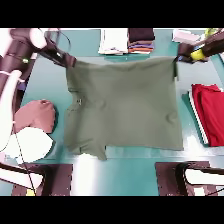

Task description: Fold the shirts.

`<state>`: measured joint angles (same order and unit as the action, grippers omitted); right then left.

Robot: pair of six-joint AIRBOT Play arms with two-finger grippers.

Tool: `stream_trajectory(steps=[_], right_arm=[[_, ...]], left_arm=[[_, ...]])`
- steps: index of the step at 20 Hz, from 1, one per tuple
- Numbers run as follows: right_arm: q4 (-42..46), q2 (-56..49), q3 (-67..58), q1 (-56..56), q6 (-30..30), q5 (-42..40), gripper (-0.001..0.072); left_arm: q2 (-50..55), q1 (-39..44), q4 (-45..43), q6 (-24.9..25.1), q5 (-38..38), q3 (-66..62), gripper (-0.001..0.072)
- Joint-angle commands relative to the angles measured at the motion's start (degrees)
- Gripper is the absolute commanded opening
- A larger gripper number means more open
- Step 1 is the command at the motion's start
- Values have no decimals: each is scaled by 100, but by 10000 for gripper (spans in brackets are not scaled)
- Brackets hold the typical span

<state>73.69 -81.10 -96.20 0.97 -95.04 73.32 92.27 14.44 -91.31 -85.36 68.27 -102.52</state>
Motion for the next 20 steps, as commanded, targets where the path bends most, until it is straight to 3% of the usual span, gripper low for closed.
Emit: stream_trajectory(steps=[1, 2, 5, 8, 11, 15, 16, 17, 20], right_arm=[[-66, -678, 142, -271, 131, -358, 266], [-68, -780, -22, -278, 131, -302, 395], [-35, -791, -645, -184, 229, 153, 395], [304, -195, -245, 31, 455, 758, 390], [898, 848, 1360, 293, 470, 872, 390], [892, 2138, 3912, 990, 470, 879, 392], [890, 2354, 4430, 1191, 470, 905, 472], [887, 2570, 4937, 1412, 468, 927, 603], [887, 3003, 5989, 1919, 468, 916, 582]], left_arm=[[531, -2, 13, 98, 85, 72, 412], [529, -26, 13, 98, 190, -9, 425], [256, -278, 197, 92, 684, -219, 425], [-446, -608, 389, 74, 1281, 175, 425], [-1510, -662, 411, 72, 1174, 1764, 425], [-2820, -662, 933, -35, 717, 4074, 426], [-3003, -662, 1043, -37, 684, 4411, 425], [-3150, -662, 1143, -42, 649, 4677, 425], [-3274, -662, 1373, -76, 570, 4986, 426]])
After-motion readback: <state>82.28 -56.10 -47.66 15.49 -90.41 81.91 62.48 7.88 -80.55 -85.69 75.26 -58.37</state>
